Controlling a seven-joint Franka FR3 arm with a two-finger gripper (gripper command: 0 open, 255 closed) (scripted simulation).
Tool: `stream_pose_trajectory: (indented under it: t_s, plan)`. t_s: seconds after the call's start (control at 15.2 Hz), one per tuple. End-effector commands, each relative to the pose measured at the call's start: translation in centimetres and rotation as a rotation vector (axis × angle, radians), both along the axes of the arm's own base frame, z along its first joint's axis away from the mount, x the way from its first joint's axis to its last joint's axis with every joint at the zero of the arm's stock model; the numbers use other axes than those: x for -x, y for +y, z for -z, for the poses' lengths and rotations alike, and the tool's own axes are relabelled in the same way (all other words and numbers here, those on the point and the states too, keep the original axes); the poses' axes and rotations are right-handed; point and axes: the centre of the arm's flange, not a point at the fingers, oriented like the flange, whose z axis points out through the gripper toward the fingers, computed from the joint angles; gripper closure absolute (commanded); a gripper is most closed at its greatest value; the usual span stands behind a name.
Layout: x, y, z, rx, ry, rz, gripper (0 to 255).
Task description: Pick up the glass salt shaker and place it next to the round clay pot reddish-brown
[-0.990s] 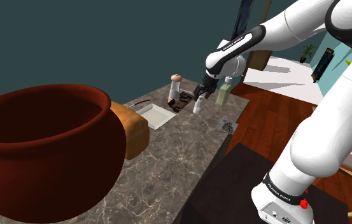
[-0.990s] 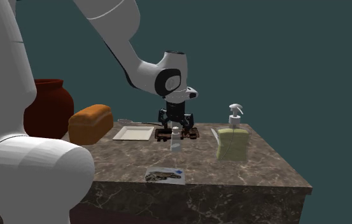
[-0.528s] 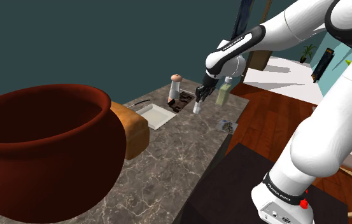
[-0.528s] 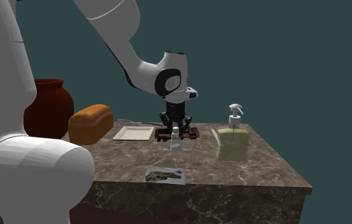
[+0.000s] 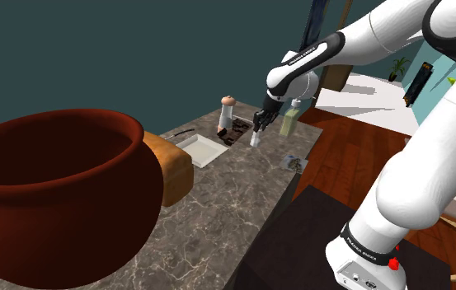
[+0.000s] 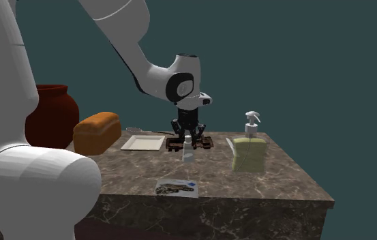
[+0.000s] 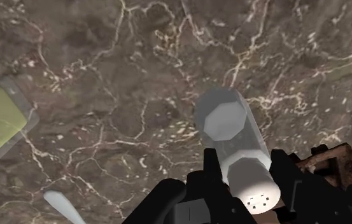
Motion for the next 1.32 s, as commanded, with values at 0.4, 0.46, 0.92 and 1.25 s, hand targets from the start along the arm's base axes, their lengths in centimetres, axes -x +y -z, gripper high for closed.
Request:
stream_pose_trajectory:
  t_s: [0.4,0.46,0.92,1.25]
  plan:
    - [0.0,0.0,-3.9,0.000,0.000,0.000,255]
    - [0.0,0.0,-4.5,0.000,0.000,0.000,255]
    - [0.0,0.0,-8.2,0.000,0.000,0.000,255]
    - [0.0,0.0,-10.8,0.000,0.000,0.000,255]
